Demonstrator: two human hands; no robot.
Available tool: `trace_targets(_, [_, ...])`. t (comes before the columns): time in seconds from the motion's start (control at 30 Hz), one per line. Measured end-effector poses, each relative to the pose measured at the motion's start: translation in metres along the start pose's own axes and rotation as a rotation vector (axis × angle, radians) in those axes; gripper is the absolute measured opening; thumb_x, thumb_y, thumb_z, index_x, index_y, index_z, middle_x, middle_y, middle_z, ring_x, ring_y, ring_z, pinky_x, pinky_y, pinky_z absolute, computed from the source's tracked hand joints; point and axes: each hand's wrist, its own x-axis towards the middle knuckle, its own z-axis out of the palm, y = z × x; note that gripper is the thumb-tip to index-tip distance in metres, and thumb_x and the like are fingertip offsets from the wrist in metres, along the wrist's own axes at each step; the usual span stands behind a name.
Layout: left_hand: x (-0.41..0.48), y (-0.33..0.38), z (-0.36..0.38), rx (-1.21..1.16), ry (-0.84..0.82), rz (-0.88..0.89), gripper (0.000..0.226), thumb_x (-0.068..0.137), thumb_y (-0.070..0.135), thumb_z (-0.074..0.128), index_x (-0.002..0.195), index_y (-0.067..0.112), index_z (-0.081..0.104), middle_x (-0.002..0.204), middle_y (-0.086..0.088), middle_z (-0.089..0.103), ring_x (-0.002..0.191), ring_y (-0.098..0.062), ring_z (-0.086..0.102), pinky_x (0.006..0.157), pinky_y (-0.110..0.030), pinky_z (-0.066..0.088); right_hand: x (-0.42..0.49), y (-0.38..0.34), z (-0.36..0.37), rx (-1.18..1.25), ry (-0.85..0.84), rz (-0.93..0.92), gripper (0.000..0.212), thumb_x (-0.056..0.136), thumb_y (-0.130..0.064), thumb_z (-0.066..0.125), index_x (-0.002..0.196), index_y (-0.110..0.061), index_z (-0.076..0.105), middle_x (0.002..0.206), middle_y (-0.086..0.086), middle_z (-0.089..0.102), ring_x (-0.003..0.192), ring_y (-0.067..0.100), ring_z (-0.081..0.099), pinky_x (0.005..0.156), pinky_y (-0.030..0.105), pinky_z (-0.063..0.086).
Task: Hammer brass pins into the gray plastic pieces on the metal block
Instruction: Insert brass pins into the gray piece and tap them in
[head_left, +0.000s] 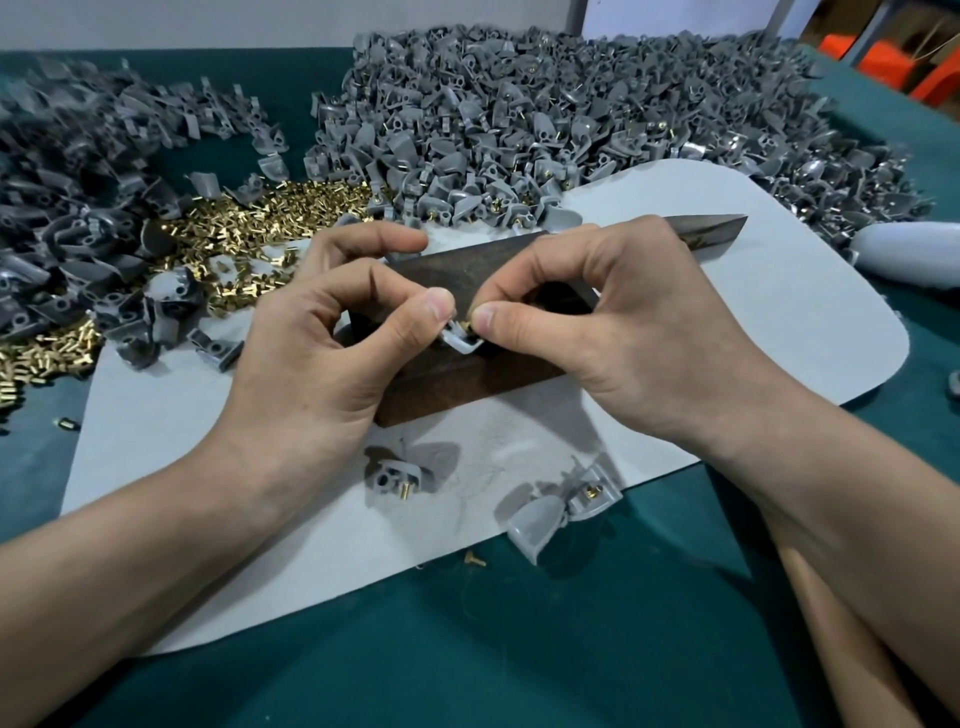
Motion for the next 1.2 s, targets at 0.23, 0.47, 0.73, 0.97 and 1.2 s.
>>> trace_targets(0.23, [-0.002, 0.003, 0.003, -0.035, 0.006, -0.002, 0.017, 0.074, 0.037, 0.066, 0.069, 0.020, 0.063, 0.112, 0.008, 0.055, 0.107, 0.008, 0.051, 0.083, -0.005, 0.040, 0.000, -0.003, -0.001, -0.006, -0.019, 0.008, 0.010, 0.078, -0.013, 0.075, 0.072, -0.020, 0.072, 0.060, -0.016, 0.061, 0.057, -0.005, 0.053, 0.055, 0.006, 0.037])
trace_targets(0.47, [-0.002, 0.003, 0.004, -0.074, 0.003, -0.013, 0.017, 0.075, 0.033, 0.067, 0.068, 0.019, 0.062, 0.103, 0.013, 0.055, 0.099, 0.009, 0.052, 0.080, -0.008, 0.042, 0.001, -0.005, -0.001, 0.003, -0.054, 0.026, 0.010, 0.079, -0.013, 0.075, 0.073, -0.020, 0.072, 0.068, -0.009, 0.066, 0.062, -0.002, 0.056, 0.060, 0.009, 0.040])
trace_targets(0.73, [-0.003, 0.006, 0.006, -0.076, 0.018, -0.035, 0.015, 0.074, 0.027, 0.065, 0.066, 0.015, 0.060, 0.102, 0.011, 0.055, 0.094, 0.010, 0.053, 0.075, -0.007, 0.042, 0.003, -0.004, -0.002, 0.039, -0.092, 0.049, 0.005, 0.079, -0.012, 0.074, 0.075, -0.016, 0.074, 0.076, 0.000, 0.070, 0.070, 0.006, 0.061, 0.063, 0.015, 0.045])
trace_targets(0.97, [-0.003, 0.006, 0.004, -0.091, 0.007, -0.046, 0.016, 0.075, 0.030, 0.068, 0.066, 0.018, 0.061, 0.104, 0.014, 0.057, 0.099, 0.006, 0.054, 0.078, -0.008, 0.043, 0.002, -0.003, -0.003, 0.066, -0.087, 0.059, 0.005, 0.078, -0.011, 0.075, 0.077, -0.016, 0.075, 0.076, -0.001, 0.071, 0.071, 0.005, 0.063, 0.063, 0.012, 0.046])
trace_targets(1.2, [-0.004, 0.005, 0.003, -0.063, 0.008, -0.034, 0.017, 0.078, 0.030, 0.066, 0.068, 0.016, 0.062, 0.108, 0.010, 0.057, 0.099, 0.007, 0.055, 0.076, -0.007, 0.044, -0.008, -0.005, -0.003, 0.083, -0.010, 0.059, 0.014, 0.071, -0.027, 0.079, 0.082, -0.018, 0.074, 0.069, -0.007, 0.069, 0.064, 0.000, 0.060, 0.061, 0.008, 0.042])
